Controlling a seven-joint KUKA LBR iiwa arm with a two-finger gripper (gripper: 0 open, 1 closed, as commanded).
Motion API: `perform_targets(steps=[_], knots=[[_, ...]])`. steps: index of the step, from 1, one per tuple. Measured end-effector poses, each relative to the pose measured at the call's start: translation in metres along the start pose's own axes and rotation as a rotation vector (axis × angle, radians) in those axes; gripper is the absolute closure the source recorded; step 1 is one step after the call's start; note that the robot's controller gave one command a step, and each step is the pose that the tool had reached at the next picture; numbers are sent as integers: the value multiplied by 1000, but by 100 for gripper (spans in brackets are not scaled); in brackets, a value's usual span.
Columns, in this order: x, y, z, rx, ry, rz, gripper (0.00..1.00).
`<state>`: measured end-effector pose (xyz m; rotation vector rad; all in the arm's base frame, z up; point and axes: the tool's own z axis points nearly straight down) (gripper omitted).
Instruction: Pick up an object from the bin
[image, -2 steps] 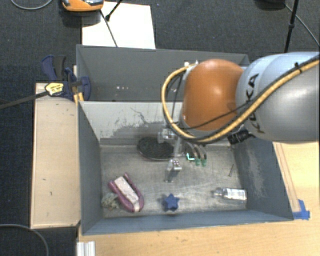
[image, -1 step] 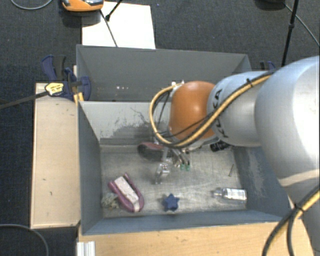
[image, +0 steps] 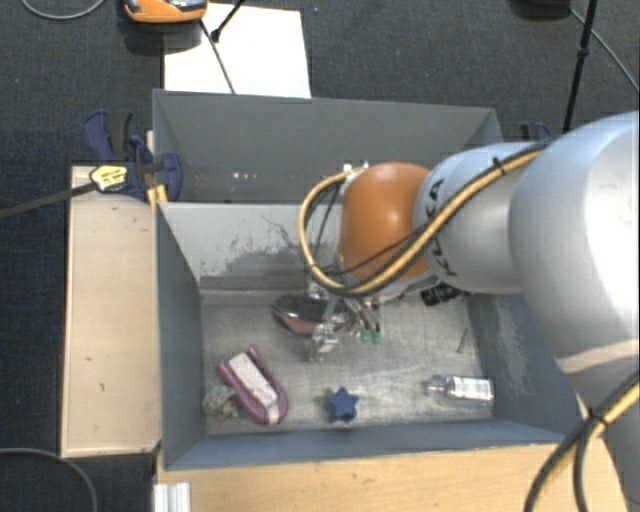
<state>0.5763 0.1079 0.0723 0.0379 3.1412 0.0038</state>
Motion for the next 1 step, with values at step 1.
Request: perform_targets(steps=[1], knots=[[4,0,-115,1,-9,-33,100]])
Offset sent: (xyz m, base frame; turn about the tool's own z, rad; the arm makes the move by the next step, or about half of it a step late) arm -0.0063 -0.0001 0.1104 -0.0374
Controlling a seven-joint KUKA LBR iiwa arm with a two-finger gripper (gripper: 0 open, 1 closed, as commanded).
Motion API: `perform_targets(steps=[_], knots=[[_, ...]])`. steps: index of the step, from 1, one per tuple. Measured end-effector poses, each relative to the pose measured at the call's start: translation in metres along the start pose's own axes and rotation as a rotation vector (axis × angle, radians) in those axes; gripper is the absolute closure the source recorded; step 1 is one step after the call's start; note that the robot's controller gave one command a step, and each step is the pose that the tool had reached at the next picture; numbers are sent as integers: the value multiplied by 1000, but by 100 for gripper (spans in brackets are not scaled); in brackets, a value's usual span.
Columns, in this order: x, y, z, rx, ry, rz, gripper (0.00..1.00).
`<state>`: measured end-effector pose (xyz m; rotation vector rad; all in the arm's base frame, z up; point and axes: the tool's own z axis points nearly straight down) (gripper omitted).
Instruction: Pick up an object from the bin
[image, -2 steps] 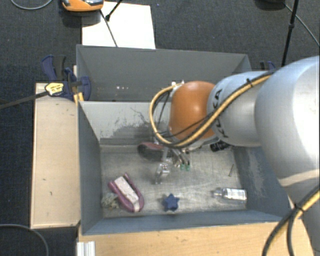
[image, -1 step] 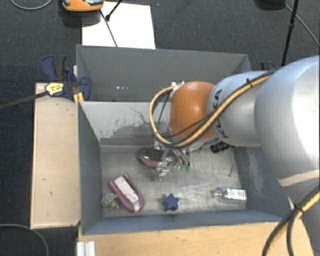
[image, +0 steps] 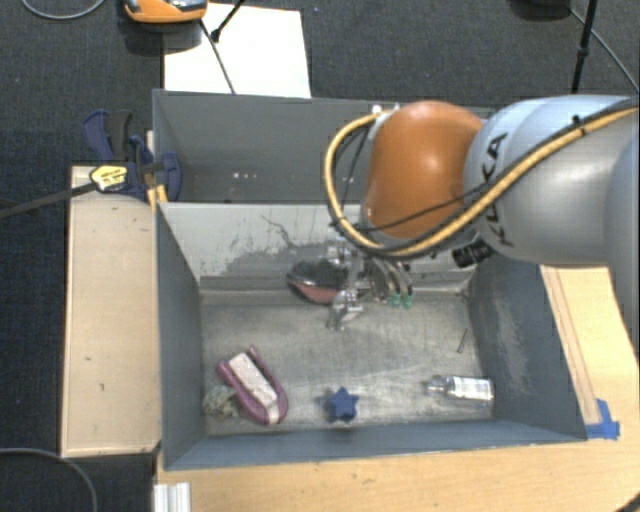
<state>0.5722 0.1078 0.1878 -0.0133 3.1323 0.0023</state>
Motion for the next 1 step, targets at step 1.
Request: perform_targets(steps=[1], knots=[[96,-35,-58,1,8,-229,100]])
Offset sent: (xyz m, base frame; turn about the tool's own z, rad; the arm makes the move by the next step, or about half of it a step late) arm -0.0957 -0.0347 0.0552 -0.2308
